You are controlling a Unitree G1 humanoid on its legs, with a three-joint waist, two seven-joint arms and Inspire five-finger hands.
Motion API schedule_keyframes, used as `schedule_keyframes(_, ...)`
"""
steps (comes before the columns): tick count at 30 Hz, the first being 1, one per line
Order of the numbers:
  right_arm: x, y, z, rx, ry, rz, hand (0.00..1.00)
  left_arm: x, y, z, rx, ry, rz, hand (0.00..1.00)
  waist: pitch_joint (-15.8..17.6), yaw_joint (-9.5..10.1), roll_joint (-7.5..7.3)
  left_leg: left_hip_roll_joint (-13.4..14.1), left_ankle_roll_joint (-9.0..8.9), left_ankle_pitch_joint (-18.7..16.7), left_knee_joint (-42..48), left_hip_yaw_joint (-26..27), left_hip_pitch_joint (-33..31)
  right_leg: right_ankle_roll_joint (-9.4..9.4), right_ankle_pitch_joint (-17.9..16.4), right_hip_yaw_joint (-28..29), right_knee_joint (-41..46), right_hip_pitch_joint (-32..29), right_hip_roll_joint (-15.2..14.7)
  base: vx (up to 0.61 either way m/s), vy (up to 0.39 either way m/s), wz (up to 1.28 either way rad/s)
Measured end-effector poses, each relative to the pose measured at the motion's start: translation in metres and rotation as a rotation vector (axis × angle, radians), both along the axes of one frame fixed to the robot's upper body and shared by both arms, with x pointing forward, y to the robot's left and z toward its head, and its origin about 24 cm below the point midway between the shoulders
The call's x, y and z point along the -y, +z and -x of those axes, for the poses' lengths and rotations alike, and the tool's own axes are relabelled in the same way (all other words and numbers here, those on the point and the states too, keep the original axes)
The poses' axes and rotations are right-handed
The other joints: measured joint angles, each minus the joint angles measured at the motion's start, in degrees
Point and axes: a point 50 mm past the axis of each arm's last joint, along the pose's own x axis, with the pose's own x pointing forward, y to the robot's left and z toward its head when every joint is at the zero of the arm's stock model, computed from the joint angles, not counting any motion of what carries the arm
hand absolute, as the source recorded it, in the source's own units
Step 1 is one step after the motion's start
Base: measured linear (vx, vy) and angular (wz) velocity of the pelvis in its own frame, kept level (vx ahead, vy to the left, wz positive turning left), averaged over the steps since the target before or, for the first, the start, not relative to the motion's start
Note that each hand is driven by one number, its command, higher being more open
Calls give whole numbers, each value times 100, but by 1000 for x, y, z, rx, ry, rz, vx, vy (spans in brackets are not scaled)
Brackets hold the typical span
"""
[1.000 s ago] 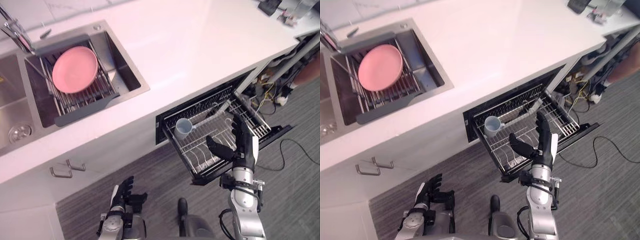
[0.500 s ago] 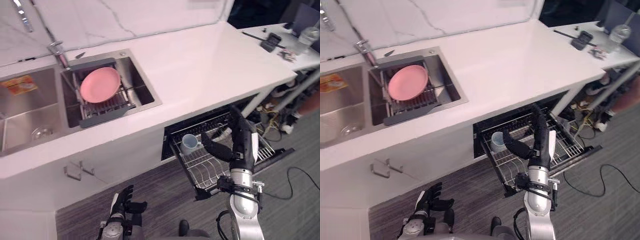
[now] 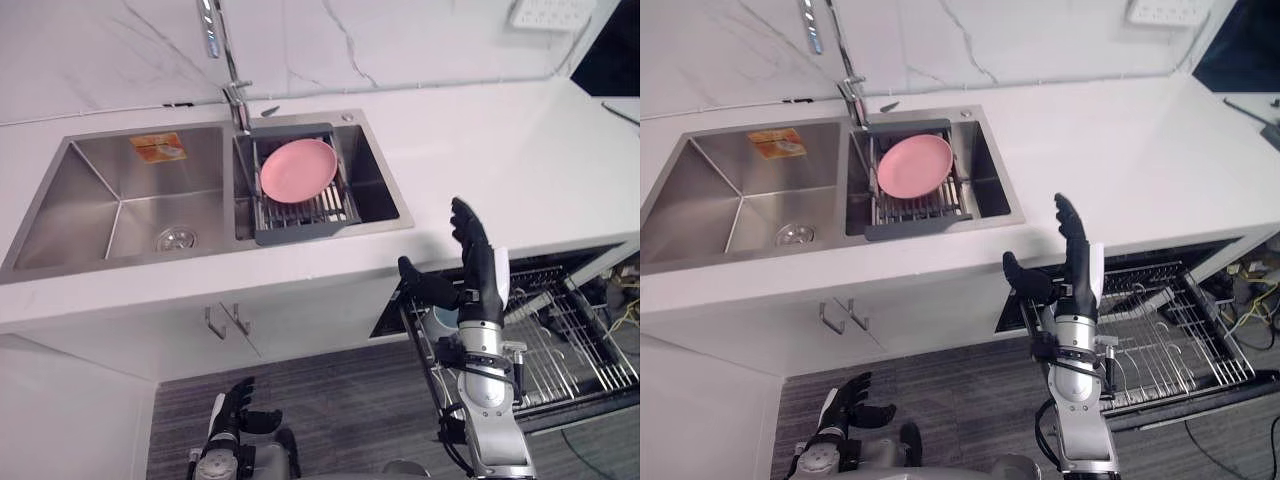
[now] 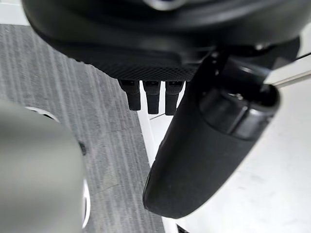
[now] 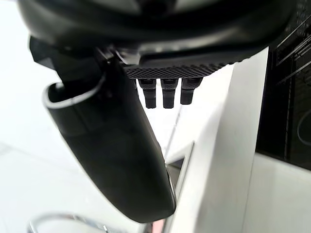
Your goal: Walk over to the sink, pick up the cup, carry it to the dishwasher, place the cup inside the dishwasher, then close the dishwasher door
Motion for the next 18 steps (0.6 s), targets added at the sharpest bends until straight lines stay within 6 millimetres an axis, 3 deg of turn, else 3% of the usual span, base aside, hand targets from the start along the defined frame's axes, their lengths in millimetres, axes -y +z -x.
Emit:
schedule_keyframes(2,-4,4,-4,16,25,37,90,-4,-1,3,-15,3,-10,90,-15,-109,-17,19,16,-43,-98,-341,128,87,-624,511,36,-360,619,248,-5,72)
schedule_keyframes(4,-4,11,-9,45,38,62,90,-4,-2,3,-20,6,-8,90,-14,-112,-15,40,-83,21,-183,-455,246,51,-705,612,-344,-620,957,238,-45,58)
schedule_keyframes(5,-4,19,-14,78,50,77,90,-5,-2,4,-25,4,-10,90,-35,-114,-45,-2,-166,-28,-172,-560,296,10,-541,615,-1134,-735,1159,267,-65,48)
schedule_keyframes(6,-4,21,-15,90,52,78,90,-6,-2,5,-26,4,-11,90,-57,-117,-105,-68,-215,-86,-96,-600,283,-7,-135,622,-1567,-734,1165,335,-90,73)
schedule_keyframes(7,-1,23,-15,96,52,96,90,-4,-5,4,-45,5,-3,90,-60,-153,53,21,-290,-217,105,-733,277,87,126,534,-1628,-593,1254,224,-46,53)
schedule_keyframes(10,0,19,-12,74,76,124,90,5,-8,9,-52,47,32,90,-172,-10,342,335,-439,-336,263,-684,246,11,188,371,-2167,-208,1499,264,-55,18)
schedule_keyframes(13,2,14,-8,46,73,124,90,5,-8,8,-47,54,39,90,-158,-13,349,515,-586,-433,1036,-651,55,-38,219,163,-2593,290,1587,211,-63,30)
schedule_keyframes(16,2,15,-8,51,74,128,90,8,-7,4,-33,64,52,90,-19,32,417,654,-580,-554,2326,-576,-338,-67,256,135,-2981,864,1587,148,47,9)
schedule_keyframes(18,2,16,-9,57,73,129,90,10,-7,3,-31,64,57,90,-2,46,480,690,-540,-674,1883,-613,-417,-66,256,183,-2973,890,1582,57,105,-11)
